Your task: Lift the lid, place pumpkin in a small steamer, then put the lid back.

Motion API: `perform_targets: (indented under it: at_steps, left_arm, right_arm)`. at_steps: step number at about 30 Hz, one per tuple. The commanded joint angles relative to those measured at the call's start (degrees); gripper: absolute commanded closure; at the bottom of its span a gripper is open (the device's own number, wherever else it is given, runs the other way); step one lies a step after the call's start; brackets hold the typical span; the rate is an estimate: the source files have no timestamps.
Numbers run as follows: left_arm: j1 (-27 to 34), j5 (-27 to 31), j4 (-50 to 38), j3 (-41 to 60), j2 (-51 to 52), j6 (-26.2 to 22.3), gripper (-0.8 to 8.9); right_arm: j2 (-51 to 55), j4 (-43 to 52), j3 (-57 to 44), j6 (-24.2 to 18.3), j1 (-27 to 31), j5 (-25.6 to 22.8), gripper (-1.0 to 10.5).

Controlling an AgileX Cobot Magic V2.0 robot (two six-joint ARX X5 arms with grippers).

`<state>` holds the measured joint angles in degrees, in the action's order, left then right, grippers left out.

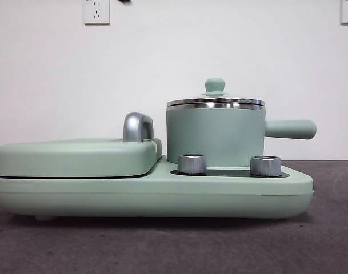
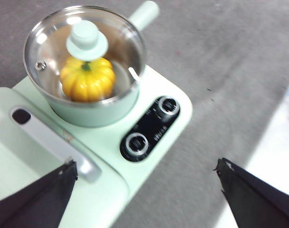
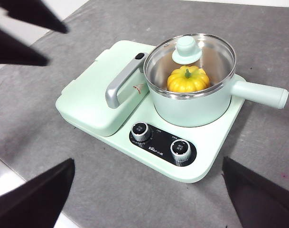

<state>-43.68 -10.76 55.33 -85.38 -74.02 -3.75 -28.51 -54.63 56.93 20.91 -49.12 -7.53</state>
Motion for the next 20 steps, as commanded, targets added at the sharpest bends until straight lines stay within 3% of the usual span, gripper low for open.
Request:
perform_targets:
  at_steps: [1, 8, 17, 19, 20]
  left_arm:
    - [-1.14, -0.26, 0.07, 2.45, 3.78, 0.15, 3.46]
    - [-1.73, -0.26, 0.07, 15.8, 17.88, 5.2, 3.46]
    - [-1.7, 0.52, -9.31, 35.45, 36.72, 18.23, 3.55]
    - [-1.7, 2.01, -10.58, 37.83, 39.78, 20.79, 4.31]
    - [-1.7, 3.04, -10.86, 38.56, 40.94, 21.53, 5.58]
  right_arm:
    - [-0.15, 0.2, 0.35, 0.59, -0.63, 0.0, 4.6]
    - [-0.24, 0.22, 0.35, 0.57, -0.63, -0.04, 4.6]
    - [-0.24, 0.22, 0.35, 0.57, -0.63, -0.04, 4.6]
    - [-0.24, 0.22, 0.35, 0.55, -0.63, -0.04, 4.6]
    - [-0.24, 0.2, 0.35, 0.55, -0.63, -0.04, 4.7]
